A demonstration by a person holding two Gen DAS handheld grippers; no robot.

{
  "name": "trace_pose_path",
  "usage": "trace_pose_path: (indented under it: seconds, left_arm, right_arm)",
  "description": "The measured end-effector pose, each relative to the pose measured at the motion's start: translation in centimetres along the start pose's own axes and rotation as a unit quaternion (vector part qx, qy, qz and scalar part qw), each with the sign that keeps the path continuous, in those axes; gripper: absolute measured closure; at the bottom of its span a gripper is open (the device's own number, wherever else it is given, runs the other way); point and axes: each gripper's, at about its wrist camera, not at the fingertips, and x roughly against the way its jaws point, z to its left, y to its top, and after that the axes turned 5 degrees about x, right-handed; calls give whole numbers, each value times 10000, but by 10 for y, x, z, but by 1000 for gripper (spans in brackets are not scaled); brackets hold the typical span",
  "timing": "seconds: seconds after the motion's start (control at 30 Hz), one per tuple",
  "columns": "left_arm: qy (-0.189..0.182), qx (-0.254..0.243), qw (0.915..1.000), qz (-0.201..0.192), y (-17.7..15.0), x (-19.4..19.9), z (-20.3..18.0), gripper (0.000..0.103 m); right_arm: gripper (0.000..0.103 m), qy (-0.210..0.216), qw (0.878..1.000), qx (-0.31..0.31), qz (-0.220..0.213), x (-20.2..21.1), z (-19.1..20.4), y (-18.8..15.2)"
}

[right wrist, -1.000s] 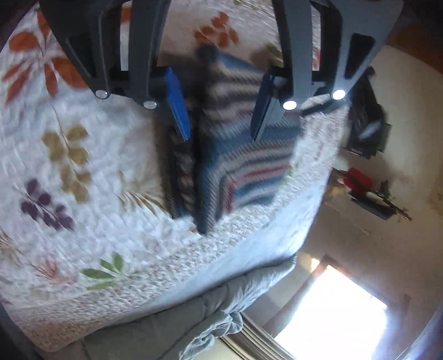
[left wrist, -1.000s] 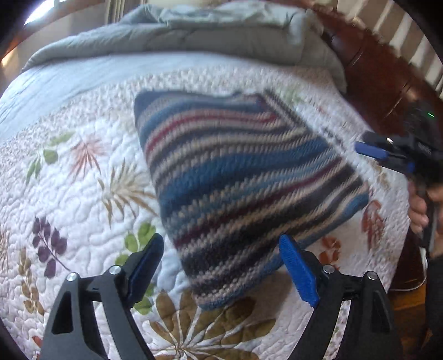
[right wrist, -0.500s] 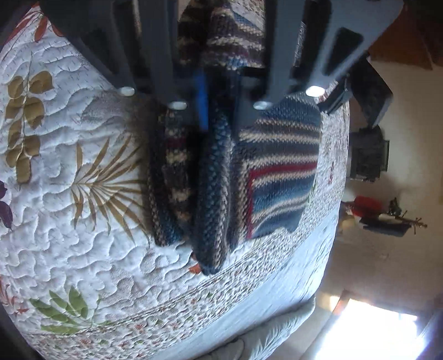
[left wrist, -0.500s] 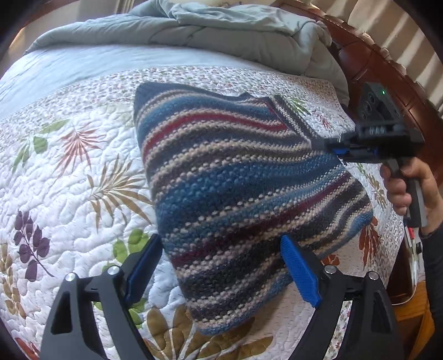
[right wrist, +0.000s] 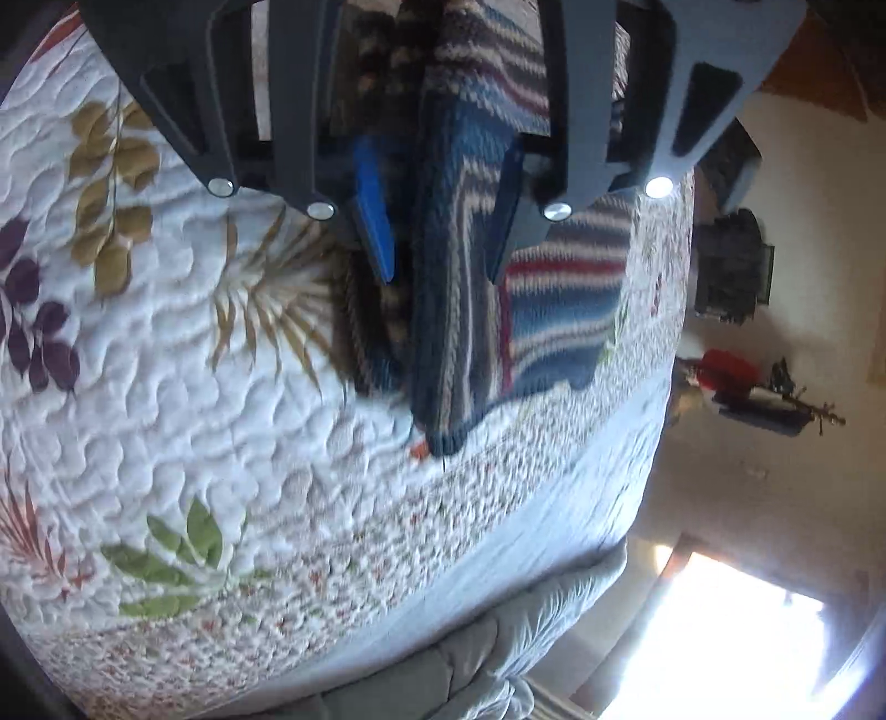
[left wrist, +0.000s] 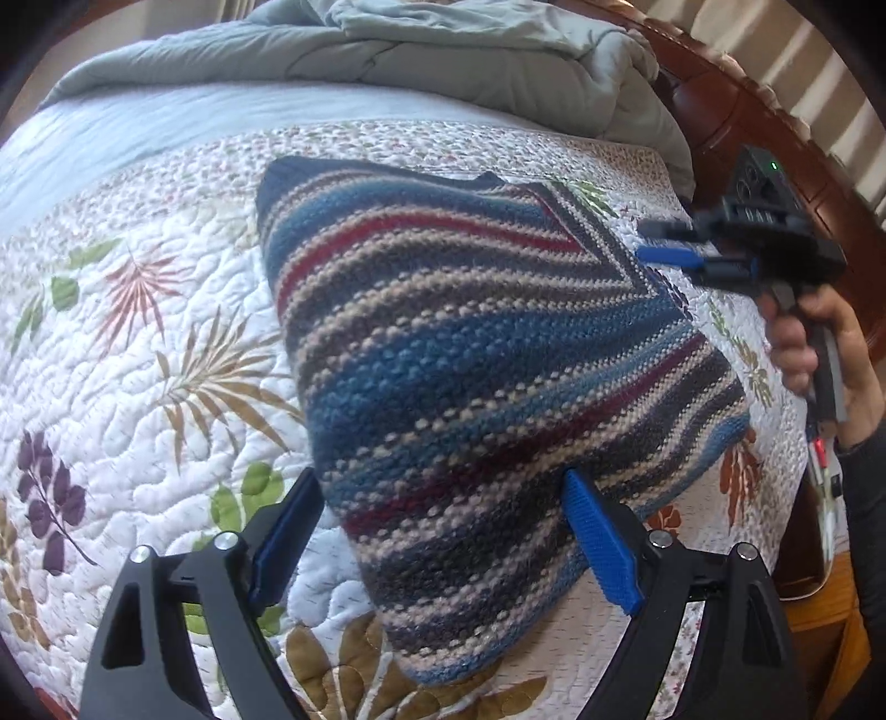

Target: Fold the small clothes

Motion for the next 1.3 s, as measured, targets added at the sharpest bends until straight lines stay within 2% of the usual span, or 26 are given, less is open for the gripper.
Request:
trace_pose_path:
  seconds: [0.07,0.1,0.17,0.2,0.23,0.27,0.37,0.47,0.5,0.57,0.63,0.7,0.83,0.87,0.9,0.97,1.07,1.17,1.23,1.3]
  left_arm:
    - [52,-76,10000,-2,-1,0,-1,15]
    - [68,-93,9999,-4,-1,0,-3,15]
    - [62,-79,9999,-1,0,-1,-5,15]
    - [46,-56,10000,-4,1,-1,-4,15]
    - [37,-45,10000,-7,0,-2,-6,15]
    - [20,-44,10000,-10,0,-2,-6,15]
    - [-42,-93,9999,36,-1,-9,-12,15]
    - [-40,-74,9999,90,-4,-13,-14,15]
    - [-66,-41,9999,96,-5,-11,-13,15]
    - [-107,-5,9999,53,-5,-5,-11,14]
    - [-107,22,9999,-35,-5,4,-7,14]
    - [-135,92,9999,-35,-5,8,-3,14]
    - [-57,199,9998,-26,-9,12,-1,14]
    - [-65,197,9998,-30,-10,13,-3,14]
    - [-57,160,9998,-54,-13,16,-8,14]
    - [84,42,9998,-147,-16,23,-18,14]
    - [655,-296,9965,-421,-18,40,-34,14]
    - [988,-699,9905,-652,-22,56,-52,14]
    - [1125,-848,9872,-742,-25,61,-59,14]
    - [1260,-1013,9833,-832,-26,64,-66,14]
  right_arm:
    - [64,-35,10000,6,49,-13,0,14]
    - [54,-45,9999,6,101,-20,0,18]
    - [53,-126,9997,27,228,-35,0,26]
    - [79,-155,9994,91,301,-42,2,29]
    - [93,-227,9990,141,344,-47,4,32]
    - [94,-480,9982,226,295,-47,3,36]
    - [94,-722,9967,128,350,-54,-9,37]
    - [91,-488,9983,124,303,-53,-10,34]
    - [83,-268,9994,43,196,-42,-9,30]
    - [73,-134,9998,-27,124,-25,-6,19]
    - [50,-41,9999,-13,129,-6,-2,-3]
    - [47,-2,9999,25,164,9,0,-30]
    - [48,-60,9992,87,390,11,4,-68]
    - [55,-101,9986,92,509,4,3,-75]
    - [69,-169,9982,118,556,1,2,-78]
    - [72,-390,9978,123,531,-2,-3,-82]
    - [72,-356,9982,131,473,3,-1,-89]
    - [68,-202,9989,331,255,26,17,-98]
    - [55,-358,9974,592,197,37,32,-108]
    - [56,-594,9946,783,342,30,38,-118]
